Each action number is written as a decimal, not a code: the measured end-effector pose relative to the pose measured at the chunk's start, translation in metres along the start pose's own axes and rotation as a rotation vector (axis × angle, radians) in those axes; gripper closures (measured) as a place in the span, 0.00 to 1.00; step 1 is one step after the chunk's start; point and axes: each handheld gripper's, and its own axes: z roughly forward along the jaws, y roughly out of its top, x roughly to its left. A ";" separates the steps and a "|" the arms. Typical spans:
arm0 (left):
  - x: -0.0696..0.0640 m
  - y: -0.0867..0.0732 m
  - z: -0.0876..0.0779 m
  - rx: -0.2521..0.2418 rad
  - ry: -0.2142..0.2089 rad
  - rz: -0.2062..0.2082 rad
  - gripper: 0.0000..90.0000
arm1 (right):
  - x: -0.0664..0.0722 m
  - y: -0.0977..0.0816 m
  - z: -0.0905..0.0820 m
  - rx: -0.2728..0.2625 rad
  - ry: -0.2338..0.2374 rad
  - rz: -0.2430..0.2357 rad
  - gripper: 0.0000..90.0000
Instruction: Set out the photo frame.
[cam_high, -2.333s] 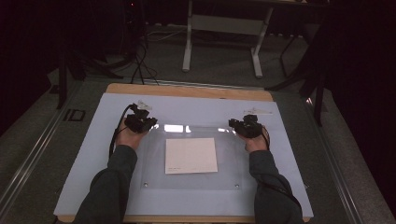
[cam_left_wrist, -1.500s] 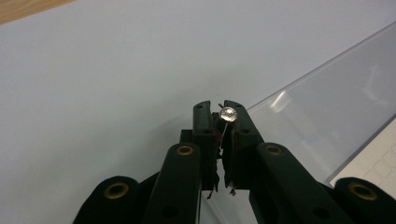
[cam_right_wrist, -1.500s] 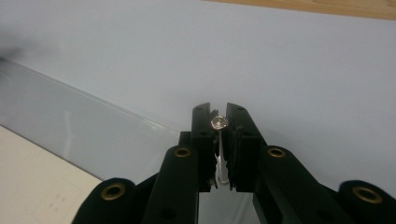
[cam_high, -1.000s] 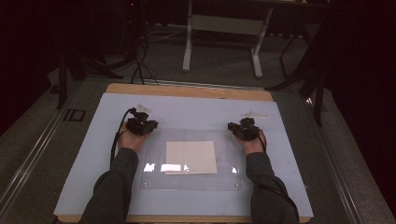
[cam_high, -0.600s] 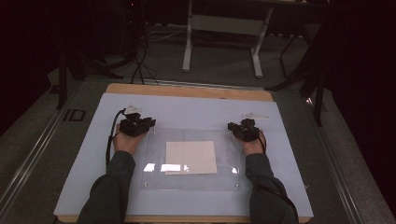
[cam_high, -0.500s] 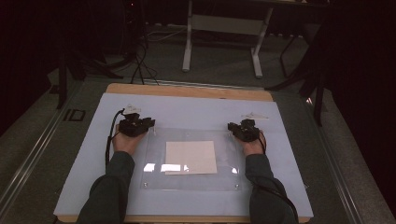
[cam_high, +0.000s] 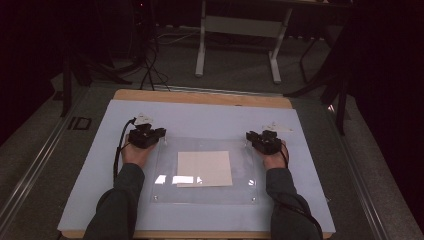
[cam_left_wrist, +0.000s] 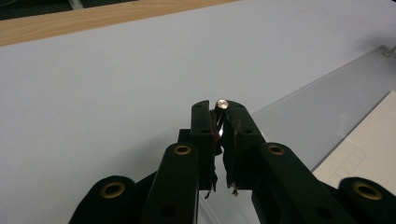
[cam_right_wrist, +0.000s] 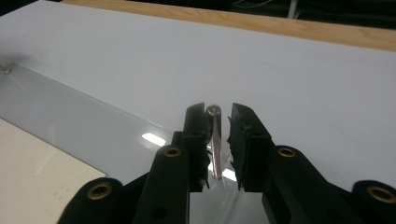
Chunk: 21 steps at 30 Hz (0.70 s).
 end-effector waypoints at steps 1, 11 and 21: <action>0.000 0.000 0.000 -0.002 0.001 0.001 0.93 | 0.000 0.001 0.000 0.003 0.004 -0.004 0.90; 0.001 -0.002 0.001 -0.020 -0.011 -0.020 0.92 | 0.002 0.002 0.002 0.016 -0.007 -0.007 0.93; 0.003 -0.002 0.004 -0.020 -0.006 -0.063 0.93 | 0.001 0.007 0.004 0.048 -0.006 0.001 0.94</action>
